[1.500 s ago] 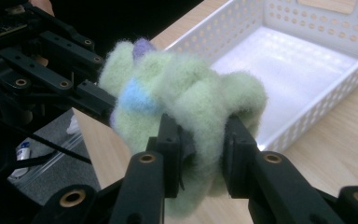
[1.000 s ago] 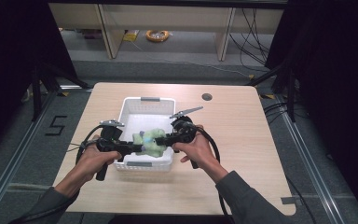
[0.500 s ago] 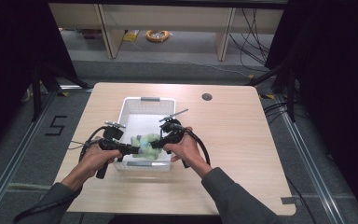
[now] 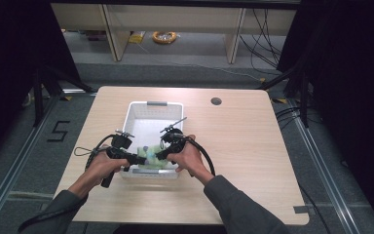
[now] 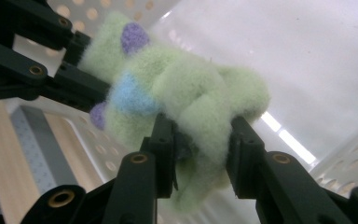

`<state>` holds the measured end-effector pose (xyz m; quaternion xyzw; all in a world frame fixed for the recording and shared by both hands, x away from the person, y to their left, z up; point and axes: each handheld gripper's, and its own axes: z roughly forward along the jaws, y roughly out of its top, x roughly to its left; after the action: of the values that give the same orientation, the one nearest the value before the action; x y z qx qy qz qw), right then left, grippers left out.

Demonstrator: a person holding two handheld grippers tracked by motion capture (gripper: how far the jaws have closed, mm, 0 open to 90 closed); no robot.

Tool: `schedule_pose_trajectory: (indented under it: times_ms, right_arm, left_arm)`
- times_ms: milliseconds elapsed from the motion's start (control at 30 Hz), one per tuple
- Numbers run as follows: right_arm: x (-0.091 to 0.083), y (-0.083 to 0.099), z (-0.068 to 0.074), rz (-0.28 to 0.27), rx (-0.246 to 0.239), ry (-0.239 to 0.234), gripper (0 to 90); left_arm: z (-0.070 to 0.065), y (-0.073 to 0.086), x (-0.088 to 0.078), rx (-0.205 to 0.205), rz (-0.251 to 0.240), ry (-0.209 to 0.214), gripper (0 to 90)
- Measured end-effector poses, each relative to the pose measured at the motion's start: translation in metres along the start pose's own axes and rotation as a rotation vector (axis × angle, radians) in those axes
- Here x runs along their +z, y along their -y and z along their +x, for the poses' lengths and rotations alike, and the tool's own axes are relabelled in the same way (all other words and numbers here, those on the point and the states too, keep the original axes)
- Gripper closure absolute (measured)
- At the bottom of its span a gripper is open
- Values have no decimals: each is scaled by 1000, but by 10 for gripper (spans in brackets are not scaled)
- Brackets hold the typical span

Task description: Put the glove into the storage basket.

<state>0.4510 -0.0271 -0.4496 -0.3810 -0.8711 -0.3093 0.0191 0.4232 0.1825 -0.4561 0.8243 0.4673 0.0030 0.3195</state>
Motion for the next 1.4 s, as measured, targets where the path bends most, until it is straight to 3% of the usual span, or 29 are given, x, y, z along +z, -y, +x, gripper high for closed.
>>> schedule_pose_trajectory:
  times_ms: [200,233,300,367,400,533,633,800,833,867,1100,1133,1200,1367,1400]
  right_arm:
    - [2,-4,0,36,-8,42,590]
    - [3,-5,-1,36,-15,51,544]
    - [3,-6,0,43,-22,52,535]
    - [2,-7,0,50,-27,59,483]
    - [0,-9,1,47,-37,80,452]
    - [-2,-11,1,41,-54,89,438]
    - [-9,-13,1,22,-35,93,414]
    - [-21,-15,0,-31,-35,82,393]
    - [-29,-14,1,-30,0,71,388]
    - [-29,-14,-2,-57,-37,62,385]
    - [-49,-5,-7,-91,-35,32,371]
    - [-51,-4,-9,-103,-59,24,367]
    - [-57,-1,-10,-119,-32,47,364]
    - [-72,9,-15,-150,-30,6,358]
    - [-74,11,-16,-163,-31,29,357]
  left_arm:
    - [1,-1,0,28,27,-19,609]
    - [1,-1,0,7,10,-30,542]
    - [1,-2,-1,6,4,-30,524]
    - [2,-3,-2,-15,-32,-54,509]
    - [2,-4,-3,-14,-26,-59,470]
    - [2,-5,-3,-24,-23,-71,442]
    - [0,-6,-8,-31,-50,-93,430]
    - [-3,-8,-17,-39,-88,-95,414]
    - [-7,-8,-20,-44,-115,-97,411]
    - [-9,-8,-22,-39,-116,-88,407]
    - [-23,-6,-27,-26,-146,-70,368]
    - [-25,-5,-27,-27,-157,-62,364]
    - [-30,-4,-28,-14,-153,-57,355]
    - [-42,0,-29,-7,-175,-40,335]
    - [-42,0,-29,-7,-175,-40,334]
